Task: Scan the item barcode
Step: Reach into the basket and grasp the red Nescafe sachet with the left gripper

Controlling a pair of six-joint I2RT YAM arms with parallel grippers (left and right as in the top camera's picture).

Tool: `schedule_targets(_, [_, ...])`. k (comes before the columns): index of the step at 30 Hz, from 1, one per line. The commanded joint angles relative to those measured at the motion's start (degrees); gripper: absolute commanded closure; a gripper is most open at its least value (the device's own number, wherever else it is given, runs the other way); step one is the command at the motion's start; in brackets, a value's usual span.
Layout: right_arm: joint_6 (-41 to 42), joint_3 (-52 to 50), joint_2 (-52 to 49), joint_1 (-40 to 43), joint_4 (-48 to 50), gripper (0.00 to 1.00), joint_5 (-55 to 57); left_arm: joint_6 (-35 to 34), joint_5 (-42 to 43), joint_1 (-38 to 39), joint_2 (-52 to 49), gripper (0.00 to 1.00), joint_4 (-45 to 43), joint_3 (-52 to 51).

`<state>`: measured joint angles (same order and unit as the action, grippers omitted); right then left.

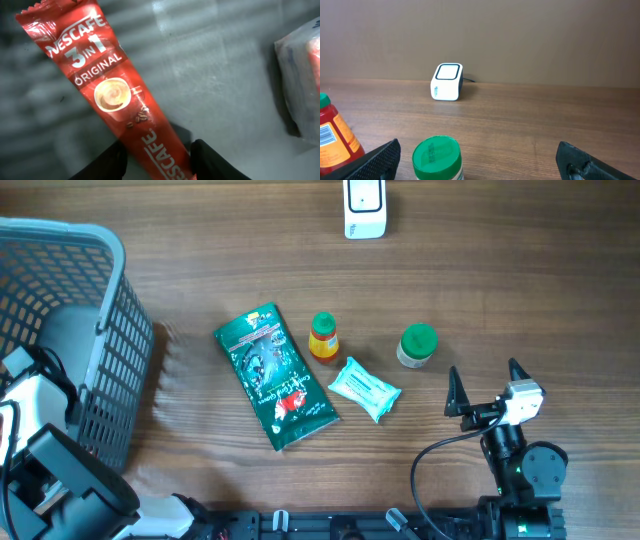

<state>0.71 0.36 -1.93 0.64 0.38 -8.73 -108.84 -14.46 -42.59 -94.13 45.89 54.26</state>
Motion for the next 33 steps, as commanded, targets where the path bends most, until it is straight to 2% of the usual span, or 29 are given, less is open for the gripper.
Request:
schedule_targets(1, [-0.70,-0.07,0.26,0.07,0.17,0.00,0.15,-0.92,-1.01,-0.42,-2.05,0.67,2.82,-1.99])
schedule_targets(3, [-0.68,-0.07,0.26,0.07,0.20,0.00,0.15,-0.90,-1.60,-0.42,-1.99,0.95,3.87,-1.97])
schedule_targets(5, [-0.70,-0.07,0.26,0.07,0.17,0.00,0.15,-0.87,-1.62,-0.42,-1.62,0.96,3.78,-1.75])
schedule_targets(6, [-0.70,-0.07,0.26,0.07,0.17,0.00,0.15,1.60,-1.62,-0.42,-0.90,0.96,2.95,-0.85])
schedule_targets(8, [-0.68,-0.07,0.26,0.07,0.17,0.00,0.15,12.09,-1.62,-0.42,1.70,0.96,-0.26,2.49])
schedule_targets(11, [-0.70,-0.07,0.26,0.07,0.17,0.00,0.15,22.18,-1.40,-0.42,7.43,0.96,-2.32,10.86])
schedule_targets(14, [-0.70,-0.07,0.26,0.07,0.17,0.00,0.15,31.98,2.80,-0.42,12.48,0.96,-2.62,21.70])
schedule_targets(16, [-0.70,-0.04,0.26,0.07,0.20,0.00,0.15,35.52,9.18,-0.39,14.86,0.96,-2.71,27.50])
schedule_targets(19, [-0.68,-0.07,0.26,0.07,0.17,0.00,0.15,45.92,29.55,0.28,18.80,0.96,-2.86,33.75])
schedule_targets(21, [-0.70,-0.07,0.26,0.07,0.17,0.00,0.15,51.47,39.91,1.99,21.14,0.96,-2.14,33.79])
schedule_targets(23, [-0.68,-0.04,0.26,0.07,0.20,0.00,0.13,58.16,47.10,6.23,23.91,0.96,0.52,33.79])
schedule_targets(25, [-0.68,-0.07,0.26,0.07,0.20,0.00,0.15,66.97,47.21,13.64,27.15,0.96,6.95,33.79])
schedule_targets(27, [-0.70,-0.07,0.26,0.07,0.20,0.00,0.15,72.17,43.54,21.14,29.18,0.96,11.98,33.79])
schedule_targets(29, [-0.70,-0.07,0.26,0.07,0.17,0.00,0.15,78.36,38.05,33.22,30.69,0.96,17.03,33.77])
schedule_targets(32, [-0.70,-0.07,0.26,0.07,0.20,0.00,0.15,81.31,30.75,45.53,30.75,0.96,19.56,33.68])
schedule_targets(33, [-0.70,-0.07,0.26,0.07,0.17,0.00,0.15,82.75,26.77,51.95,30.77,0.96,19.58,33.11])
